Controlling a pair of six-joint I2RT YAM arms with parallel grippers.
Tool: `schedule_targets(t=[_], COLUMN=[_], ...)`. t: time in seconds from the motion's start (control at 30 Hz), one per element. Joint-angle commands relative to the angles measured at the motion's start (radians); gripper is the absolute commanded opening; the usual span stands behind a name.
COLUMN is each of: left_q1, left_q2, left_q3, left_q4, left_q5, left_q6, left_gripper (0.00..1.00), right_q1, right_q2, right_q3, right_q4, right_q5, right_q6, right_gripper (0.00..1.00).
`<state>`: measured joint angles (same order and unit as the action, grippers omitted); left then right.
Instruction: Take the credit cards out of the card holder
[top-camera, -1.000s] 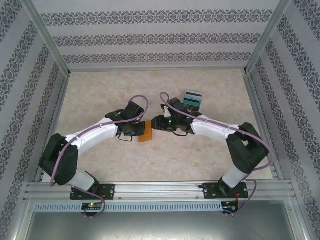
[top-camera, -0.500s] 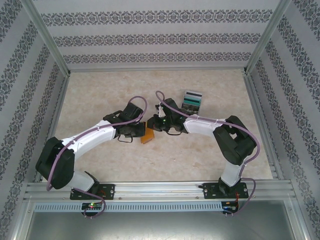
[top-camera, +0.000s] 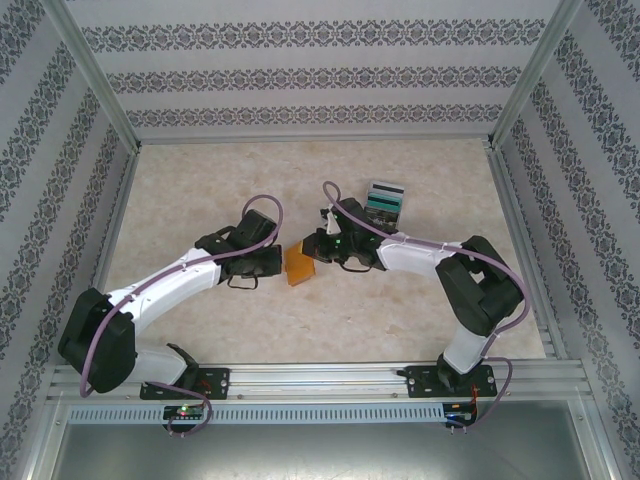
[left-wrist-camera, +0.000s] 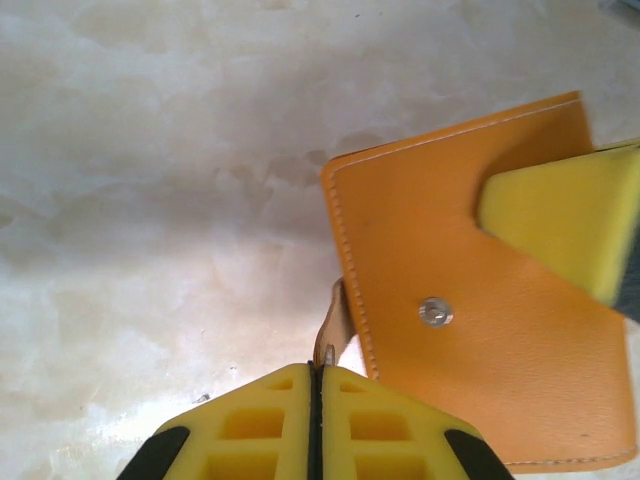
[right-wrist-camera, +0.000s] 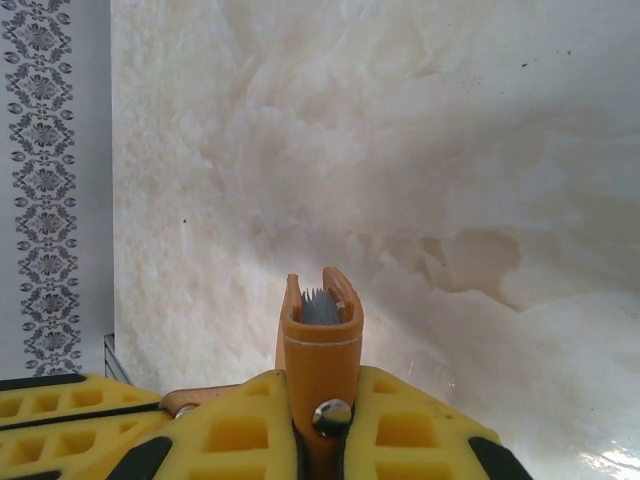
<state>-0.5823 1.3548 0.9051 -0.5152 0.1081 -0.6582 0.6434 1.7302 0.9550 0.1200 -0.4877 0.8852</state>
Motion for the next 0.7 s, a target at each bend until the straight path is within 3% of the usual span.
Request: schedule_targets(t=[0.0,0.03,0.1,0.27,0.67], left_q1=[0.007,0.007,0.007,0.004,-0.007], left_q2=[-0.037,-0.034,-0.027,-0.024,-0.04], left_q3=[-0.004,-0.003,0.003,0.011,0.064], left_q4=[0.026,0.034,0.045,0.063,0.052], left_q5=[-0.003,0.01,0.034,0.061,0.097], left_q6=[-0.037,-0.037,-0.034,-0.031,-0.014], left_gripper=[0.0,0.0,0.0,0.0,0.0], right_q1=[-0.007,-0.006,-0.007,-0.007,0.031], right_q2=[-0.011,-0.007,-0.003,0.007,0.01], right_q3=[-0.02,-0.02,-0.015,-0.002,0.028], right_q4=[-0.016,-0.017,-0.023,-0.064,-0.096], right_q5=[0.025,0.023,0.027,0.055,0.045], right_q6=[-0.015,-0.016,-0.024,-0.061,-0.09], right_gripper=[0.0,0.01,0.34,0.52,0.59])
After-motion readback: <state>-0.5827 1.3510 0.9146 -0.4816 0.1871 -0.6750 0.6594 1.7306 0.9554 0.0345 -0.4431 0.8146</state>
